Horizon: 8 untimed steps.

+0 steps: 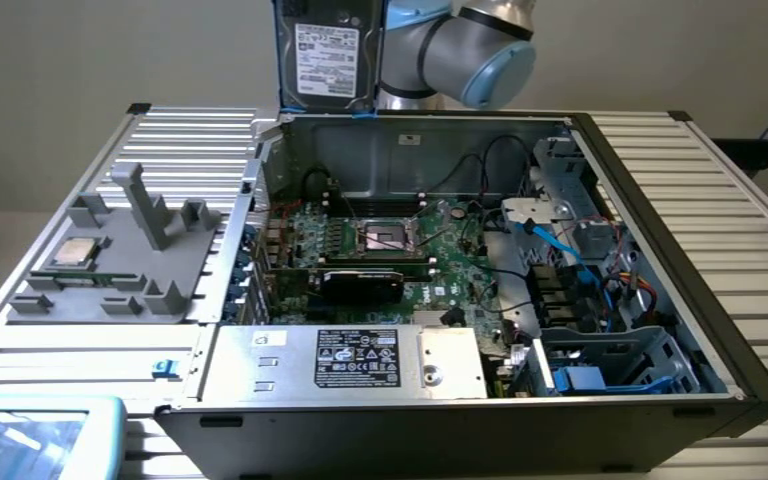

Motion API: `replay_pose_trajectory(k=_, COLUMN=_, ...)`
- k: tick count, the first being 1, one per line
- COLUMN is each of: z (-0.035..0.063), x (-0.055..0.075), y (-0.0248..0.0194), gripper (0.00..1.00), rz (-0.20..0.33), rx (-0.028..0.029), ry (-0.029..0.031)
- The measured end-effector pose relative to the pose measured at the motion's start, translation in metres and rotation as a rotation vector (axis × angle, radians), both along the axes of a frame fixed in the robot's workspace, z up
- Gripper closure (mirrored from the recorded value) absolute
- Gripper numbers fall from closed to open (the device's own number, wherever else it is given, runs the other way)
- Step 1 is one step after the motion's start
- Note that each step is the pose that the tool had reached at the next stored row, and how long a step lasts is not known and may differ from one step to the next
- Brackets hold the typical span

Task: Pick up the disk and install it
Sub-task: 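Pick up the disk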

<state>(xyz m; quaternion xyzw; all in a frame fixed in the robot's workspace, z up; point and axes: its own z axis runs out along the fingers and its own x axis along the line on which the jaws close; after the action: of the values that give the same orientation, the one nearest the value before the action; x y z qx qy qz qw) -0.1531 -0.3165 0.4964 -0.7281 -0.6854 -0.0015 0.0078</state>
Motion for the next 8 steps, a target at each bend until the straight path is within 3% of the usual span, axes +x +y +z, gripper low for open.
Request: replay_pose_trajectory(k=8, z=0.002, x=0.021, y=-0.0164, gripper=0.63, rz=0.0, rx=0.0, ry=0.0002)
